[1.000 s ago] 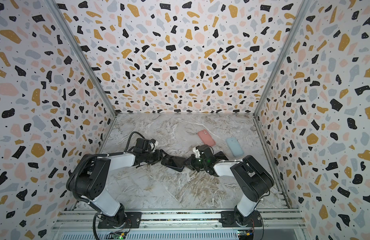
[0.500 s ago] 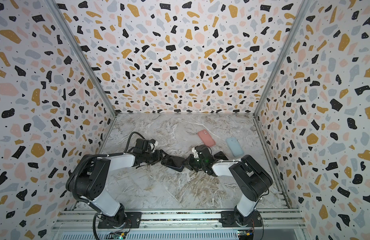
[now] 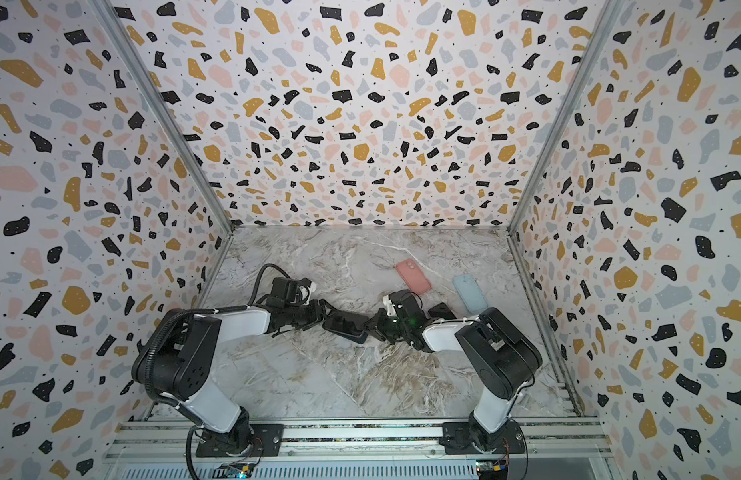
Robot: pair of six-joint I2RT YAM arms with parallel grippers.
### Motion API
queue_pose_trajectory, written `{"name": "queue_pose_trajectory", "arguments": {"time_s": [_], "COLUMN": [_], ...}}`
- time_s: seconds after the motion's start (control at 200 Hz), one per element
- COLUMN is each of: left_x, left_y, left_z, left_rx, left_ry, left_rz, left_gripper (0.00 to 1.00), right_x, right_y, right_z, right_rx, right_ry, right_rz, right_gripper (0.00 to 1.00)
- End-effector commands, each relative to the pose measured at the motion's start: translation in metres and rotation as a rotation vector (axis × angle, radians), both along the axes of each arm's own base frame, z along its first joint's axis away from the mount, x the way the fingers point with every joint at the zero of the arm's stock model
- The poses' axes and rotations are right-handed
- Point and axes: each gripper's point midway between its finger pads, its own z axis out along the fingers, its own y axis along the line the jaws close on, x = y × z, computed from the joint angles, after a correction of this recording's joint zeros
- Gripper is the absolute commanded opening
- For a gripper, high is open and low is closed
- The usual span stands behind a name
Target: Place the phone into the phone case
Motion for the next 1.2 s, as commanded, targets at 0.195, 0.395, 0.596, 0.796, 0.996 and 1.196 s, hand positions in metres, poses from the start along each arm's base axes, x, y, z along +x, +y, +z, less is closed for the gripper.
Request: {"name": "queue_pose_trajectory", "arguments": {"time_s": [0.195, 0.395, 0.596, 0.796, 0.996, 1.196], "left_x": [-0.007, -0.007, -0.008, -0.009, -0.01, -0.011], "left_y": [0.004, 0.004, 0.003, 0.0, -0.002, -0.004], "left_z": [-0.007, -0.009, -0.008, -0.008, -0.007, -0.005], "left_rx": [0.019, 0.018, 0.012, 0.009, 0.007, 0.006], "left_ry": [0.024, 0.026, 0.026, 0.025, 0.025, 0.021], "left_rz": [0.01, 0.011, 0.01, 0.004, -0.003, -0.007], "left_gripper": [0.71, 0.71, 0.71, 0.7, 0.7, 0.7], "right_x": [-0.016, -0.017, -0.018, -0.018, -0.019, -0.02], "right_y": [-0.014, -0.012, -0.008, -0.006, -0.003, 0.001], "right_z": [-0.043, -0.045, -0.049, -0.05, -0.054, -0.056], "right_rx": [-0.144, -0.152, -0.159, -0.164, -0.172, -0.175], "right_ry": [0.125, 0.125, 0.131, 0.132, 0.138, 0.138], "right_rz": [-0.023, -0.019, -0.012, -0.009, -0.006, 0.002], "right_gripper": [0.0, 0.0, 0.0, 0.0, 0.0, 0.0]}}
